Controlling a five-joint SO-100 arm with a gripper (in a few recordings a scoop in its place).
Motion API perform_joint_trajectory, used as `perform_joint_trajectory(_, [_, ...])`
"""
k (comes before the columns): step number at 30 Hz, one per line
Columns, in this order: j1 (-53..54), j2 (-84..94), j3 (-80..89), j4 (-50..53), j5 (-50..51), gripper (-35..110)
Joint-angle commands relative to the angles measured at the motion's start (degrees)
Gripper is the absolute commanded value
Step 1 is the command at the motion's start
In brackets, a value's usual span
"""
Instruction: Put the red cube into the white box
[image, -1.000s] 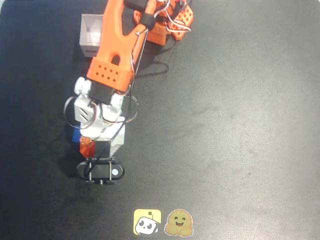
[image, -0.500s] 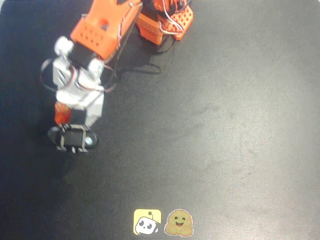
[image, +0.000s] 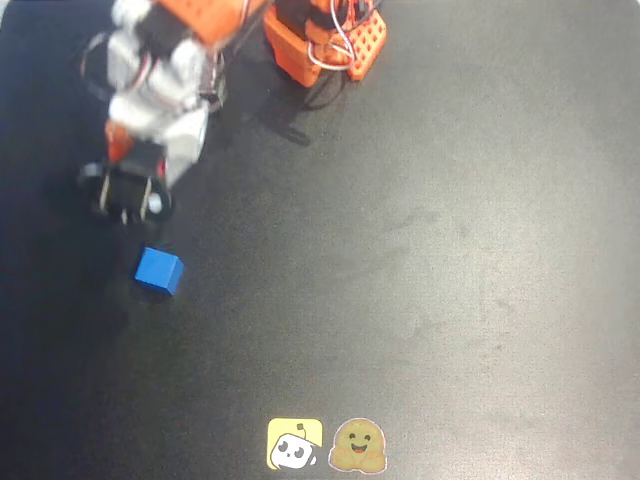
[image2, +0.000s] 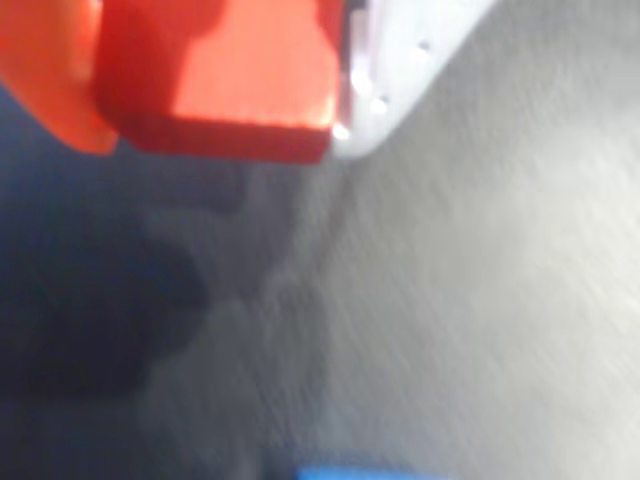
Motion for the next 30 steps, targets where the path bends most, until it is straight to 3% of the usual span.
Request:
perform_joint_trajectory(1, [1.93,10.28,4.57,2.37,0.88,0])
perform_joint_trajectory(9, [9.32,15.64,7.91,10.28,-3.25,0])
perform_joint_trajectory(23, [19.86,20.92,13.01,13.62,-10.81,0])
perform_joint_trajectory(30, [21.01,32.78,17.49,17.93,-11.51,0])
